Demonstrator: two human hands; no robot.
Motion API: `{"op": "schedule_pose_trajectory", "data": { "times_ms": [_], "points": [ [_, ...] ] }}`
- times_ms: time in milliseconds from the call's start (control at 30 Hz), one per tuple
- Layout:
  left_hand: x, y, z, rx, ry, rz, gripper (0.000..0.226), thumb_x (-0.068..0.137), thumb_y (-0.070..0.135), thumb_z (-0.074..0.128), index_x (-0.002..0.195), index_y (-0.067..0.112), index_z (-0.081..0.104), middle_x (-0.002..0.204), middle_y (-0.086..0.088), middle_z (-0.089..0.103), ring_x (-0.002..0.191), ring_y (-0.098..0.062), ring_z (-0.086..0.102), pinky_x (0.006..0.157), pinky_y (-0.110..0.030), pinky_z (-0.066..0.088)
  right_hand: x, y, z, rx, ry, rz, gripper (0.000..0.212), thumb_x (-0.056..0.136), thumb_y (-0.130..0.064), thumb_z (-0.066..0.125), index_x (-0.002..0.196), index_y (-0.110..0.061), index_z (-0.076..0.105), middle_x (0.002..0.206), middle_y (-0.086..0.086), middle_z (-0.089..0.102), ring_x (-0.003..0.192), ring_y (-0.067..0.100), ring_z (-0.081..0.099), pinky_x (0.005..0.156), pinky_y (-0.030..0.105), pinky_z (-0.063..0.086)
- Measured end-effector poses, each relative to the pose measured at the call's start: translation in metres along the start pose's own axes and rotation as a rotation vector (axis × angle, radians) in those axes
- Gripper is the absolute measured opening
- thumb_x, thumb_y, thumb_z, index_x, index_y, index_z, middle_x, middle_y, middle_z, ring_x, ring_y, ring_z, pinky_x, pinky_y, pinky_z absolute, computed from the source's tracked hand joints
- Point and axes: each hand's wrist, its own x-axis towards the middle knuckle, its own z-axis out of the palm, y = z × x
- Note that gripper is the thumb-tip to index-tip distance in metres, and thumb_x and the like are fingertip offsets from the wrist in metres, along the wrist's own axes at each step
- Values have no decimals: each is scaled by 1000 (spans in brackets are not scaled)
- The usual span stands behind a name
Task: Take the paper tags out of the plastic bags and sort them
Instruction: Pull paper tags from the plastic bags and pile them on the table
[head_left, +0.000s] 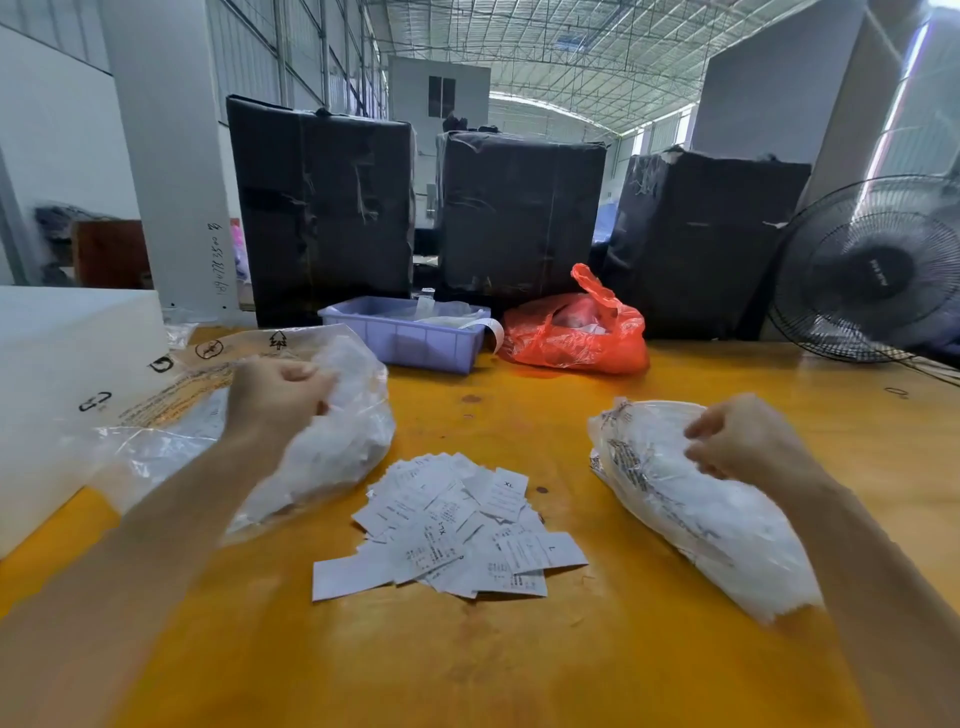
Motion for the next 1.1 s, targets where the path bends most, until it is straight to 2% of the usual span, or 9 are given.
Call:
{"op": "schedule_pose_trajectory", "data": {
  "times_ms": [133,367,533,633,700,800,933,1033,1100],
  "points": [
    [23,-20,-27,242,158,57,17,84,5,65,91,-10,68,106,-23,67,105,-39,59,83,-38,46,-2,23,7,-341,-243,52,45,73,-21,81,110,2,67,105,14,70,93,26,66,79,34,52],
    [37,-38,-35,637,137,64,25,81,13,70,86,-10,59,77,-28,58,74,-38,54,66,-41,46,4,31,23,-249,-66,49,9,73,-12,78,77,-4,75,78,10,72,68,20,62,63,29,48],
    [34,-38,-27,829,200,99,44,82,20,69,114,-6,56,119,-35,45,103,-50,44,81,-51,42,9,34,21,-215,80,57,18,84,-1,57,72,8,68,86,20,71,80,32,64,69,39,52],
    [28,-30,-19,731,265,216,48,81,14,69,124,-2,55,127,-34,44,112,-52,39,89,-56,39,8,27,19,13,156,-12,21,85,0,58,68,6,67,80,19,71,75,32,66,67,36,51],
    [19,-20,-9,633,260,344,45,82,12,67,123,-3,57,123,-32,49,112,-48,43,92,-53,38,2,11,15,422,117,-54,13,87,-2,61,80,5,70,68,12,69,64,23,67,63,32,55],
    [-5,-1,14,328,85,440,41,86,21,67,120,0,59,116,-21,61,100,-29,57,79,-35,49,-17,-24,14,817,-147,-125,6,84,-7,66,85,-2,69,63,4,70,56,14,65,54,20,53],
    [-45,23,41,32,-510,294,72,67,59,63,127,20,54,103,15,59,86,9,55,62,-8,43,-43,-64,34,636,-458,-323,5,81,-15,72,79,-10,71,62,1,68,57,11,62,57,19,52],
    [-64,24,54,79,-846,294,79,59,51,75,129,25,49,104,14,63,93,4,62,73,-12,52,-59,-80,53,526,-602,-445,9,81,-15,71,74,-11,68,61,4,64,53,7,58,53,19,48],
    [-68,19,59,15,-923,217,56,65,25,83,115,15,59,97,-3,72,87,-11,70,78,-23,56,-62,-83,61,572,-583,-478,10,83,-12,70,74,-9,67,60,6,62,50,8,54,51,21,45]
  ]
}}
